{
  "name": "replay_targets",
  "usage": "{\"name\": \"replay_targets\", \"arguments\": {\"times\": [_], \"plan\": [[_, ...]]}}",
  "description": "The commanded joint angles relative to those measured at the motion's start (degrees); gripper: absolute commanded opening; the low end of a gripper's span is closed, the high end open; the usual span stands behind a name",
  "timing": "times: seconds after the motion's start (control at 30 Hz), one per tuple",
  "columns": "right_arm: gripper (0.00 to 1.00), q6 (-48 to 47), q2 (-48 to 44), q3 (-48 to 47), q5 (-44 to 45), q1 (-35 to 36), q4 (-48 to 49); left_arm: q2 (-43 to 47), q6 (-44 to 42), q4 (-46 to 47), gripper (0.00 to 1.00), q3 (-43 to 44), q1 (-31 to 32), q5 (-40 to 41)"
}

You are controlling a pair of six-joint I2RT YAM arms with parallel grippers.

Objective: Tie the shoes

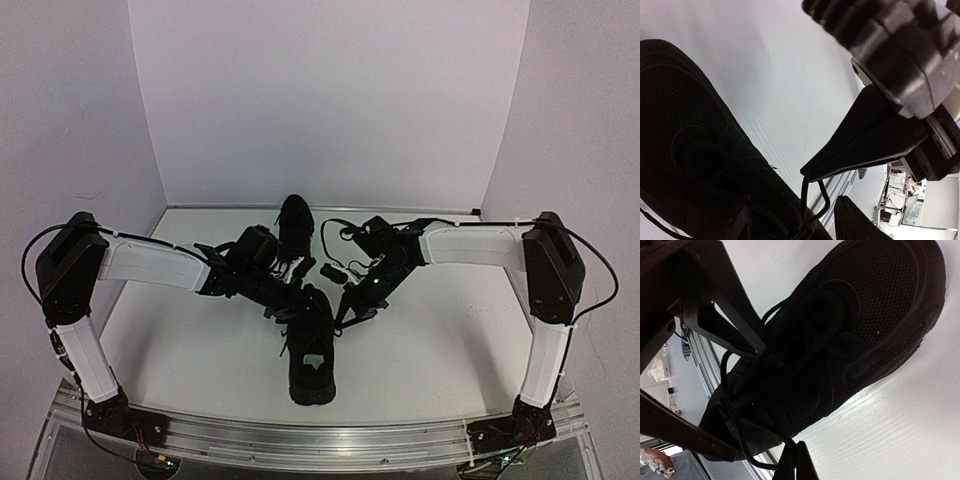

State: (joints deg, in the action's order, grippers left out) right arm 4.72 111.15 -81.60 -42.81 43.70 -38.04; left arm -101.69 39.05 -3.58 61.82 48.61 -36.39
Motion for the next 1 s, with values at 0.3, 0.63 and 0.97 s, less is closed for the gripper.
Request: {"name": "replay_targets", "arguments": {"times": [0.3, 0.63, 0.97], "plan": [[0.00, -0.4, -2.8, 0.1, 0.2, 0.0, 1.5, -0.9, -2.5, -0.2, 0.50, 4.9, 0.3, 3.0], [0.00, -0.4, -3.4, 0.9, 0.4, 0.0, 1.5, -3.5, -4.7, -1.7, 0.34, 7.9, 0.3, 3.4], [0.00, -0.2, -3.3, 0.9, 0.6, 0.0, 1.5, -4.1, -5.5, -3.2, 0.33, 7.6, 0.3, 0.2]]}}
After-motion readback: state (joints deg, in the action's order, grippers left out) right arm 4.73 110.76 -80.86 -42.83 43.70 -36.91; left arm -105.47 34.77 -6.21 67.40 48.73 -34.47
